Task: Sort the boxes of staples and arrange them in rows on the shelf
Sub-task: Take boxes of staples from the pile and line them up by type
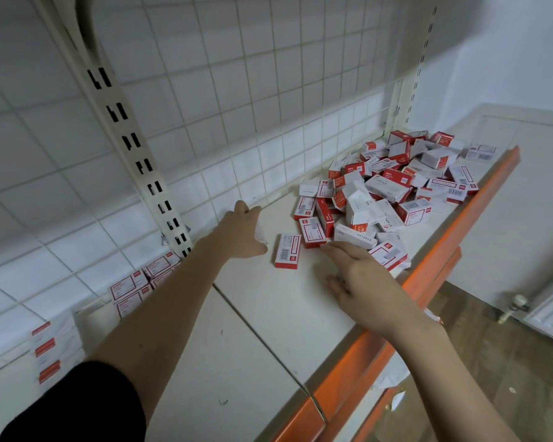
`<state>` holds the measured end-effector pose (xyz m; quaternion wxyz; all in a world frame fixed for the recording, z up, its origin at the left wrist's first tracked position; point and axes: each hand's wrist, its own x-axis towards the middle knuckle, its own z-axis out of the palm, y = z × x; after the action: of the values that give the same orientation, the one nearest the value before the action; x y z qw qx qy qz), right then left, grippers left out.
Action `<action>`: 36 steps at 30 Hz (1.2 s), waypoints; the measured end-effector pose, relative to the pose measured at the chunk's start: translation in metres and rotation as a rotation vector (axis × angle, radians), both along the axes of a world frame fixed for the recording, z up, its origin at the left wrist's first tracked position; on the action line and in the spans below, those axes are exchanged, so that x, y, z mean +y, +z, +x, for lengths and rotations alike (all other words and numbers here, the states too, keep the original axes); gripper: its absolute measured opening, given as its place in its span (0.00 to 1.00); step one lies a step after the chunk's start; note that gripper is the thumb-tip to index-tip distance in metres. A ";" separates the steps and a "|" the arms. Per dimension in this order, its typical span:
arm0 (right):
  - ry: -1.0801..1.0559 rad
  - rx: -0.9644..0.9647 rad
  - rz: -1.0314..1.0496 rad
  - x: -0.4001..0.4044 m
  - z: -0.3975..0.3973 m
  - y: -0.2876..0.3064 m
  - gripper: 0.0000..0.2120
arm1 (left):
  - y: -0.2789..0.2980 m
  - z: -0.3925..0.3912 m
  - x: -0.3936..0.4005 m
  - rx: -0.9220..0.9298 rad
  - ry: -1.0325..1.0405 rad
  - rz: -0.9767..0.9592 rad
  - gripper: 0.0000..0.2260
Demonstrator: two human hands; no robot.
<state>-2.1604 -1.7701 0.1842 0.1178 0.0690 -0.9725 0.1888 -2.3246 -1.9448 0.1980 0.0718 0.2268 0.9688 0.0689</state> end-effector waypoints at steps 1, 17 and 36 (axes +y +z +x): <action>0.006 0.000 0.008 -0.001 -0.005 0.002 0.24 | 0.001 0.006 -0.004 0.016 0.022 0.027 0.35; 0.115 -0.354 0.188 -0.031 -0.082 0.024 0.34 | 0.013 0.145 -0.070 0.206 0.288 0.386 0.34; 0.319 -0.050 -0.122 -0.048 -0.030 0.008 0.40 | -0.001 0.196 -0.063 0.202 0.377 0.752 0.30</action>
<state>-2.1901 -1.8180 0.1922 0.0661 0.2106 -0.9385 0.2656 -2.1281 -2.0077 0.1968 -0.1249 0.0621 0.9030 0.4064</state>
